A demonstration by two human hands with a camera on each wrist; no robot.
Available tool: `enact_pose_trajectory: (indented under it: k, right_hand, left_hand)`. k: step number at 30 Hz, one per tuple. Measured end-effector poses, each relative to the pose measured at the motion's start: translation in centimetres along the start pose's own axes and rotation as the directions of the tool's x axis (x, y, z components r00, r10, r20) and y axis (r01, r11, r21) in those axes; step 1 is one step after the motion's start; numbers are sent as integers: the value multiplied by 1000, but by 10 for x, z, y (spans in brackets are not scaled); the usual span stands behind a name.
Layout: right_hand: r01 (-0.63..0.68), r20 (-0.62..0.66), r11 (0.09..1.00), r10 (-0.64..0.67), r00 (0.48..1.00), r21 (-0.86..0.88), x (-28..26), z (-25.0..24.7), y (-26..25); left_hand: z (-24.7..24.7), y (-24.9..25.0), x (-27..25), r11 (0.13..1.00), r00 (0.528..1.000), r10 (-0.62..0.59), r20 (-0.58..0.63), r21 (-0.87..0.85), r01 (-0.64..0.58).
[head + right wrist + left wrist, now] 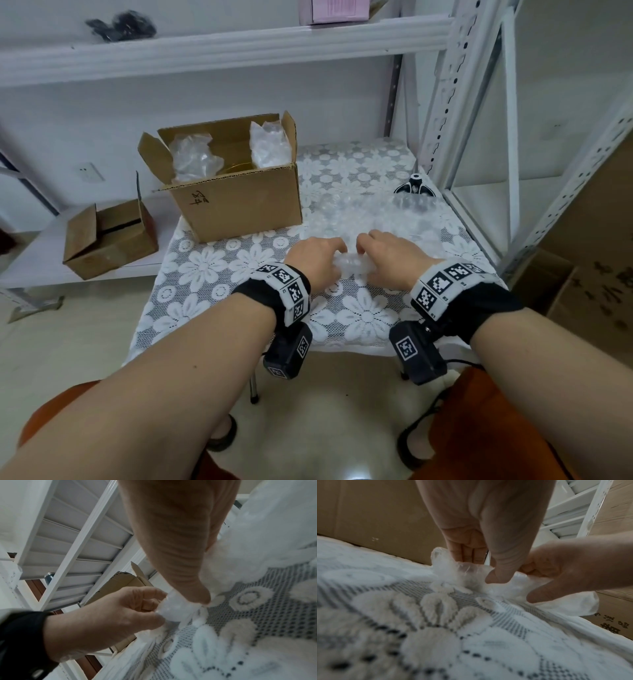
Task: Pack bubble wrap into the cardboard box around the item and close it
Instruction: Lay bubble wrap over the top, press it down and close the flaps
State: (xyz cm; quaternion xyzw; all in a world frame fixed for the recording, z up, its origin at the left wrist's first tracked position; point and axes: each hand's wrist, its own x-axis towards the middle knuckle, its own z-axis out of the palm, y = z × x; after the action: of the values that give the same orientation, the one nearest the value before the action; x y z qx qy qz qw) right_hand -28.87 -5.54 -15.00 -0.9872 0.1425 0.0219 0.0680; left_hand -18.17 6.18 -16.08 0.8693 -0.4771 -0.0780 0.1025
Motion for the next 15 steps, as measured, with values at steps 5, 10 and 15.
enact_pose_trajectory:
  k: [5,10,15]
  right_hand:
    - [-30,42,999,28,999,44,-1,2,-3]
    - [-80,124,997,77,989,21,0,1,-4]
    - [-158,143,987,151,978,39,2,1,-7]
  left_hand:
    - [-2,-3,-3,1000,1000,-18,23,7,18]
    - [-10,1,-6,997,998,-19,53,77,15]
    - [-12,9,-5,993,992,-33,123,114,19]
